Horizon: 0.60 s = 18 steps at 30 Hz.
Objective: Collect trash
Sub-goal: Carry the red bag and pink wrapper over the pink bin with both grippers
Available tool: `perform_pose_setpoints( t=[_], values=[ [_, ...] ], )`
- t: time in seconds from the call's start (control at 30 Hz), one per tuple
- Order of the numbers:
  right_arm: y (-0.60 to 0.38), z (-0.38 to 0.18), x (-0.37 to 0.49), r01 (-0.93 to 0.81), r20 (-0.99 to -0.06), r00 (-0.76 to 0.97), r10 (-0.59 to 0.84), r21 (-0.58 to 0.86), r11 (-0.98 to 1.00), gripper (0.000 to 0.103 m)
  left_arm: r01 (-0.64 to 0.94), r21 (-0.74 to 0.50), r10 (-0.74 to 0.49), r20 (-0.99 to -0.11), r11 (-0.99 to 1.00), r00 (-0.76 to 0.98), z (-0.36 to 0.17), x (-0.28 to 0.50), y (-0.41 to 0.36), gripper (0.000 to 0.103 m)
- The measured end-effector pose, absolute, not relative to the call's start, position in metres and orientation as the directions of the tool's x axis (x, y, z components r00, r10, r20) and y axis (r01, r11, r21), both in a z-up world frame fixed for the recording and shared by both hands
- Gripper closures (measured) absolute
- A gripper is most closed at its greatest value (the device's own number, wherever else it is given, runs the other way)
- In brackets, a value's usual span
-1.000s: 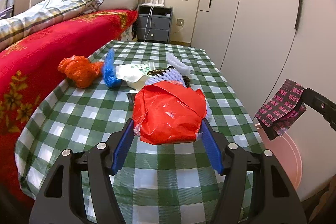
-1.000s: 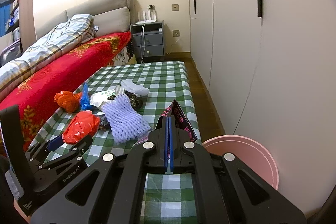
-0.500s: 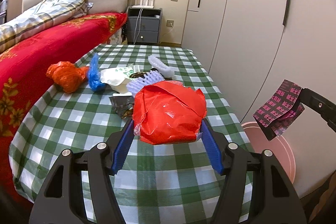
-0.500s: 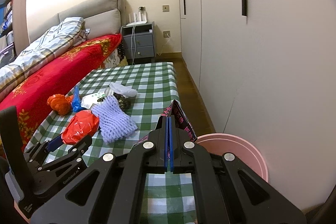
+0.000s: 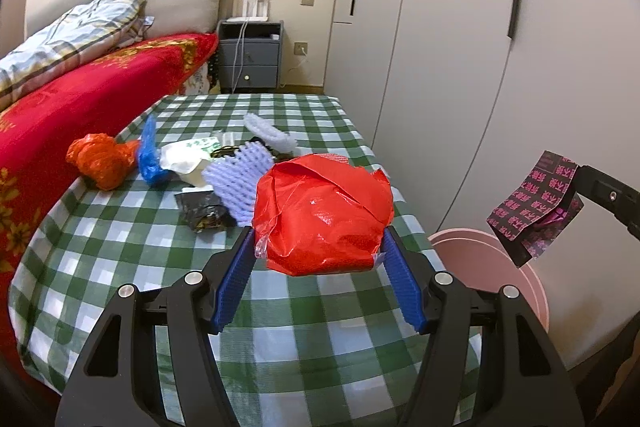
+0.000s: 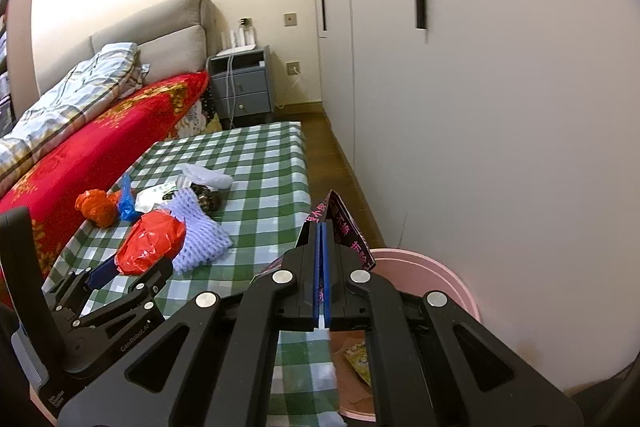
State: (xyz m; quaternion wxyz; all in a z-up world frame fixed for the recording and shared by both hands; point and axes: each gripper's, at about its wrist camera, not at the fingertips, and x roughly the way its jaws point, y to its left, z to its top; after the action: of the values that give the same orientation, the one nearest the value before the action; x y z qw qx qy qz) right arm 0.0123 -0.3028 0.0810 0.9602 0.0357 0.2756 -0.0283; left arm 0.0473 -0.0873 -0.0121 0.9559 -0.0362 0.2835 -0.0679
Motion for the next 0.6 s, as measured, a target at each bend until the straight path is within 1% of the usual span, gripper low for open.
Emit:
perform_pose_setpoints(
  t=[0.6],
  values=[
    [-0.362, 0.089, -0.007, 0.264, -0.546, 0.818, -0.182, 0.075, 0.962, 0.102, 0.286, -0.143, -0.317, -0.523, 0.948, 0.791, -0.013, 0.048, -0.151, 0.041]
  ],
)
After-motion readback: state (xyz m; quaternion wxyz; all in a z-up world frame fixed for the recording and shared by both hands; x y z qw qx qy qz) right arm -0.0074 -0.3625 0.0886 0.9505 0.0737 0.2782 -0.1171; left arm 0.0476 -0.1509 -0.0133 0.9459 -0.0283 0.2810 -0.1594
